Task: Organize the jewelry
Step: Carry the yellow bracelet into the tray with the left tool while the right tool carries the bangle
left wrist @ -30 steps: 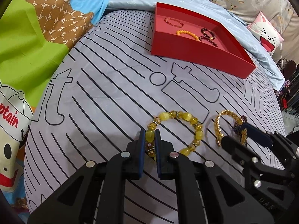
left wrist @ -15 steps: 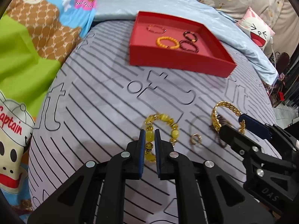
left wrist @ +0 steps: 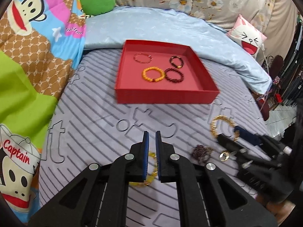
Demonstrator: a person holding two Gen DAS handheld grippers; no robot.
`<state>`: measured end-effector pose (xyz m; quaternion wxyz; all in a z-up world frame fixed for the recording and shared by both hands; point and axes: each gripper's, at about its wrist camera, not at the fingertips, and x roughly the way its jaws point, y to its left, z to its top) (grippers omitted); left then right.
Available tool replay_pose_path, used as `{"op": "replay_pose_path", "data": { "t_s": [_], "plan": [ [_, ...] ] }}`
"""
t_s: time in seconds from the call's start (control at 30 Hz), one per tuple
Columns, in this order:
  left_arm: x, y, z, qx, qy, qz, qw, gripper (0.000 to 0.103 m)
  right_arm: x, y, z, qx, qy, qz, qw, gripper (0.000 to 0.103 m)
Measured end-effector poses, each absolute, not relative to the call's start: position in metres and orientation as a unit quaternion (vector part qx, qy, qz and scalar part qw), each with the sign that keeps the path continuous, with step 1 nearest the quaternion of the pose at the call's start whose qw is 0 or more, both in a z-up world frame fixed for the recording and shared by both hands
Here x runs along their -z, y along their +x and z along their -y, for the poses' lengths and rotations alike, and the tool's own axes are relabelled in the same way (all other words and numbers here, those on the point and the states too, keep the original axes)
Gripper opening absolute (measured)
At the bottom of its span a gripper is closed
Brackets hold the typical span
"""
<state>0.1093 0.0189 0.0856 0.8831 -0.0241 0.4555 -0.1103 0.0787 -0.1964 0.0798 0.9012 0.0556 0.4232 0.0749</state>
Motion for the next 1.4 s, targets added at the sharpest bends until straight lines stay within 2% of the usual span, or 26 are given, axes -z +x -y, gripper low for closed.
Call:
{"op": "replay_pose_path", "data": {
  "t_s": [0.1,0.17,0.2,0.27,0.57,0.6,0.63,0.83,1.2,1.4],
  "plan": [
    [-0.061,0.109,-0.035,0.088,-0.032,-0.479,0.873,0.015,-0.072,0.077,0.198,-0.073,0.058,-0.433,0.897,0.052],
    [-0.045,0.107,-0.042,0.084,-0.038,-0.491,0.866,0.029,-0.068,0.076,0.196,-0.075,0.057,-0.439,0.894,0.052],
    [-0.04,0.105,-0.044,0.082,-0.038,-0.494,0.865,0.033,-0.066,0.075,0.195,-0.076,0.057,-0.441,0.892,0.052],
    [-0.028,0.102,-0.046,0.079,-0.036,-0.503,0.86,0.034,-0.063,0.074,0.192,-0.078,0.055,-0.446,0.89,0.052],
    [-0.004,0.103,-0.039,0.083,-0.016,-0.497,0.864,0.032,-0.061,0.073,0.182,-0.083,0.047,-0.45,0.888,0.052],
    [-0.004,0.103,-0.038,0.087,-0.013,-0.496,0.864,0.023,-0.061,0.073,0.182,-0.082,0.048,-0.45,0.888,0.052],
    [-0.004,0.104,-0.037,0.09,-0.011,-0.498,0.862,0.008,-0.061,0.073,0.182,-0.082,0.048,-0.45,0.888,0.052],
    [-0.018,0.106,-0.033,0.102,-0.019,-0.493,0.864,0.009,-0.064,0.074,0.184,-0.08,0.049,-0.448,0.889,0.052],
    [-0.099,0.129,-0.014,0.167,-0.051,-0.445,0.878,0.009,-0.085,0.093,0.195,-0.077,0.053,-0.427,0.899,0.052],
    [-0.14,0.173,0.008,0.201,-0.051,-0.406,0.89,0.009,-0.1,0.129,0.206,-0.064,0.037,-0.411,0.909,0.052]
  ]
}}
